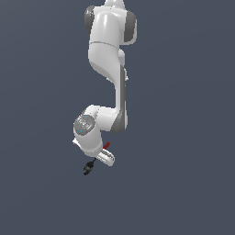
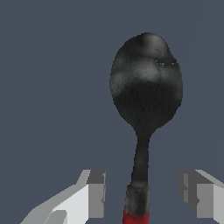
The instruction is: Pick up the object and move it to a goal position.
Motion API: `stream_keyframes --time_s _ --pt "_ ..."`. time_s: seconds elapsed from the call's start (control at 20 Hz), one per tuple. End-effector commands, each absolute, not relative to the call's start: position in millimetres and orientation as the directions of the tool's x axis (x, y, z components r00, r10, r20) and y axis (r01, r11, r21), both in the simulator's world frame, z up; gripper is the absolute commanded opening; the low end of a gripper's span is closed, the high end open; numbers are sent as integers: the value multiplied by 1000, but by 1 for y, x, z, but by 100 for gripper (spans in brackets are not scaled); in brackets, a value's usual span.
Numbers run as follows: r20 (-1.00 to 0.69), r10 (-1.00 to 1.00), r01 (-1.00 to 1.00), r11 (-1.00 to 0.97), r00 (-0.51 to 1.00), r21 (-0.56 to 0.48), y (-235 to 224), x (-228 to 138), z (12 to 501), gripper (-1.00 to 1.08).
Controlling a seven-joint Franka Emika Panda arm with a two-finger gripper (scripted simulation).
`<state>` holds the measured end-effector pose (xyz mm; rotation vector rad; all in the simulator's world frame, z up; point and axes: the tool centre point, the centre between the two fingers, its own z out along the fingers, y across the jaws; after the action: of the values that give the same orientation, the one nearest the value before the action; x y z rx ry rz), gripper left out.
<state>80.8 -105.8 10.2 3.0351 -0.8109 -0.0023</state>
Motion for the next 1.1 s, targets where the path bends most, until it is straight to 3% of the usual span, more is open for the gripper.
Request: stream_keyframes --time_s 0.0,0.6,1.05 --pt "0 -499 -499 -867 867 0 -106 81 10 -100" --pt "2 -497 -497 -868 868 -2 -106 84 14 -100" --pt "1 -497 -497 -868 868 -1 -138 98 36 -100"
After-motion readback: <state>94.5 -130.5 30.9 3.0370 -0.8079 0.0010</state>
